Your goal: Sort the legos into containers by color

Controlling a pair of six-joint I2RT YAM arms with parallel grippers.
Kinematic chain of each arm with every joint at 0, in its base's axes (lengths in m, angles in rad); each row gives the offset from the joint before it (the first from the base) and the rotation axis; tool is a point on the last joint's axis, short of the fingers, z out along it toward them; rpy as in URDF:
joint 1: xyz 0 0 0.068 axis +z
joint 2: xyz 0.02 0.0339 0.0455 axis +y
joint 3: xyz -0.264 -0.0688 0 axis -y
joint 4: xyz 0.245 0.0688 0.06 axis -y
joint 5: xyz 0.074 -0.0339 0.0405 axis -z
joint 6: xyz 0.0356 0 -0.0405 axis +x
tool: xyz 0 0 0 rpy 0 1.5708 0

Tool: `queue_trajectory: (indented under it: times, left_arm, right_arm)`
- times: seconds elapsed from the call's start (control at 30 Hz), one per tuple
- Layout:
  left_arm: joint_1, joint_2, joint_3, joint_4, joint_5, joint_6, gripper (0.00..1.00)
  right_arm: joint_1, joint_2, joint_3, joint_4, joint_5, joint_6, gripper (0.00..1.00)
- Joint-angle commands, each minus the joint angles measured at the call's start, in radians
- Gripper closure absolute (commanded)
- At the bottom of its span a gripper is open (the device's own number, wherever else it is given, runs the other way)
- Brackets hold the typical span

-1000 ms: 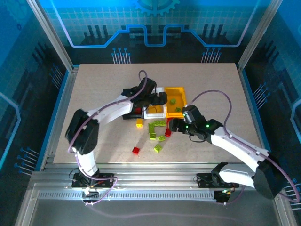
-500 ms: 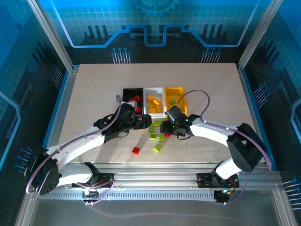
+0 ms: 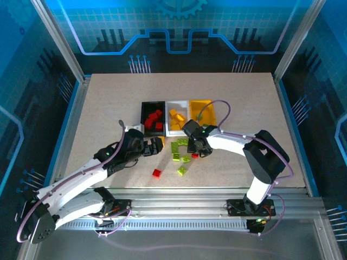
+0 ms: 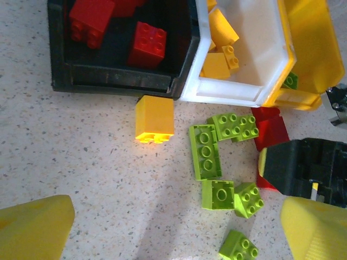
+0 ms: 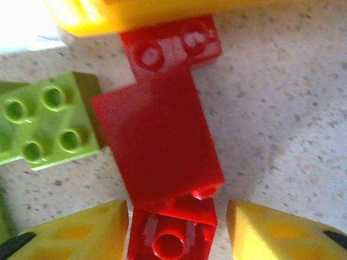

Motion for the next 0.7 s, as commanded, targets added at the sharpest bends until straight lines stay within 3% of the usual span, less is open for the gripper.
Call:
queue_trajectory:
  times: [0.0,0.17,0.37,0.5,0.67]
  left_arm:
    - [0.014,-0.034,-0.015,-0.031,-0.036,0.003,0.01]
    - [0.034,-0.060,-0.022,-0.046,-0.047,0.010,0.01]
    - [0.055,-0.104,-0.053,-0.069,-0.052,0.013,0.01]
    - [0.058,-0.129,-0.069,-0.084,-0.050,0.010,0.01]
    - [0.060,-0.137,-0.078,-0.098,-0.019,-0.004,0.01]
  right_arm:
    - [0.009,-0.022,-0.009,-0.068,0.057,0.013,0.55]
    - [0.011,-0.113,-0.021,-0.059,0.067,-0.037,0.64]
    - [0.049,-0.200,0.086,-0.053,0.027,-0.157,0.65]
    - [0.087,-0.121,0.247,-0.019,-0.032,-0.224,0.65]
    - [0.108,0.091,0.519,0.020,-0.092,-0.290,0.65]
